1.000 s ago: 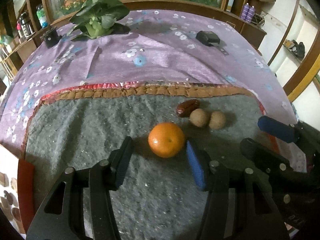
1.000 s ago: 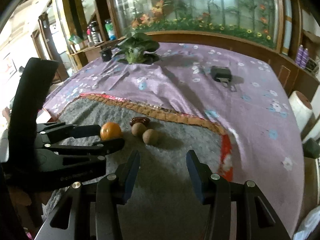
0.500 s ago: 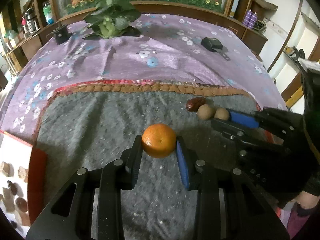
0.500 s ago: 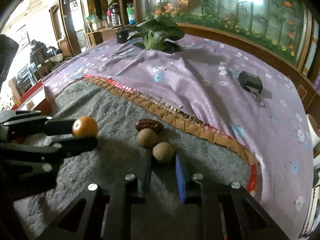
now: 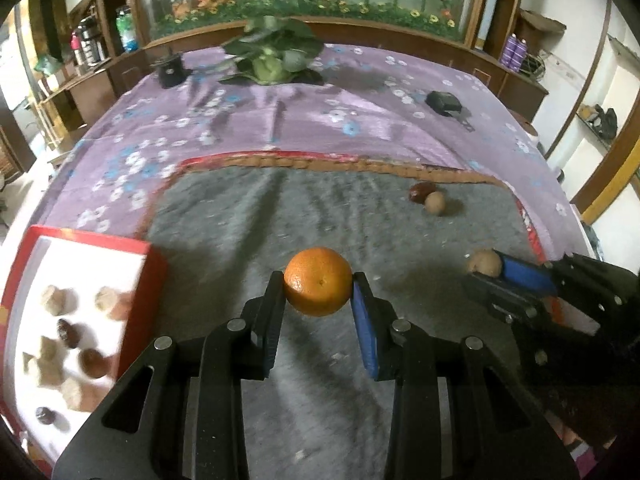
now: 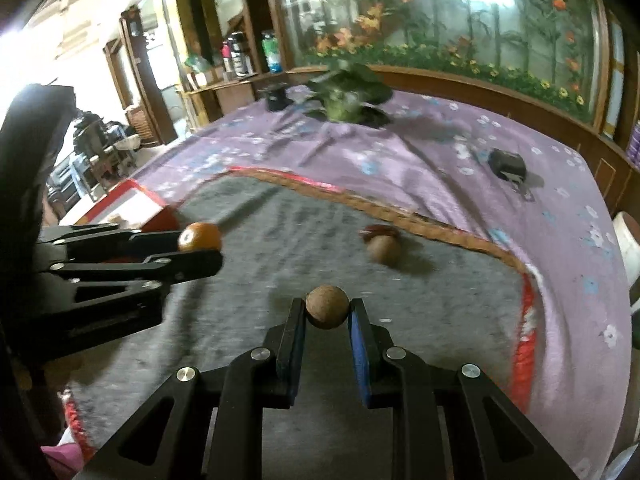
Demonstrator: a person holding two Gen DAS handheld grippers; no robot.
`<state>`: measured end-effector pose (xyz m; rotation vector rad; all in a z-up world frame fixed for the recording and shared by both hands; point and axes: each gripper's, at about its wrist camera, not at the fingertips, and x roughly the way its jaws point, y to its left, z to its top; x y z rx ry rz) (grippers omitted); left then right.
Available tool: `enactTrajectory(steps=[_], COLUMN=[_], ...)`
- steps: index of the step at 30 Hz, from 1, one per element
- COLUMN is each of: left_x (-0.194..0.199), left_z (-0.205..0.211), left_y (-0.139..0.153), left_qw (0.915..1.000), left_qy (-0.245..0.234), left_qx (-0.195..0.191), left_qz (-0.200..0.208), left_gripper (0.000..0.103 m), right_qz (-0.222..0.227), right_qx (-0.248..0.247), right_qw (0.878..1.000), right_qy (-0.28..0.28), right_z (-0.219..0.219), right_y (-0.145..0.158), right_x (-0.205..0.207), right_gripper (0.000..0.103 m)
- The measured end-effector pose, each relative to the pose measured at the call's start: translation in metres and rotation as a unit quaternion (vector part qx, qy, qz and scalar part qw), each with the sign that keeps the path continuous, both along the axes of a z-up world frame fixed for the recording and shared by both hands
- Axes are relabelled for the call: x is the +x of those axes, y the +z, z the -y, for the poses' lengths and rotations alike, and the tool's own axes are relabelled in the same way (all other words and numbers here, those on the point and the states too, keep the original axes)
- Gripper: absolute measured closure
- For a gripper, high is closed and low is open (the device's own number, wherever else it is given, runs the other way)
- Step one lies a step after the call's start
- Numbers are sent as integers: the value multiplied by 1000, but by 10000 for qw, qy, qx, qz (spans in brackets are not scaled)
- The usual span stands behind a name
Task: Organize fruits
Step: 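Carry the orange and brown fruit over the white tray and open both tools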
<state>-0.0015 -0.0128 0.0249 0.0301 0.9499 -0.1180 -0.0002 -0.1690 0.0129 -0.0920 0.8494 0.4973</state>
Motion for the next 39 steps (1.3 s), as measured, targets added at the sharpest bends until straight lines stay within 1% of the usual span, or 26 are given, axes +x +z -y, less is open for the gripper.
enactTrajectory(steps=[7,12,18,22,28,31,35,39], left_x=[-15,-25,-37,-43,-50,-49,-46,-41], left_z=[-35,-60,-99,-135,-193,-217,-240,-261], left_y=[8,13,21,26,34,33,28,14], left_qw=[9995,9986,9963,9928,9843,9801,9755,9719], left_qy=[300,500,820,1163,1724,1957,2183,2354], left_qx=[51,13,-47,-36,18,-47,17,-10], left_qz=[128,179,251,300,365,342,257,50], left_gripper=[71,71,71,71,71,71,71,71], right_qz=[93,125,119,124,130,101,19,-78], right_qx=[34,134,195,263,289,271,192,84], right_qw=[9993,9977,9948,9918,9877,9860,9841,9824], right_qy=[362,647,997,1242,1530,1643,1768,1864], right_z=[-43,-74,-114,-143,-180,-198,-222,-244], right_y=[11,19,25,29,29,28,21,10], right_x=[-18,-27,-34,-36,-28,-23,-13,2], right_gripper=[82,82,82,82,82,82,82,82])
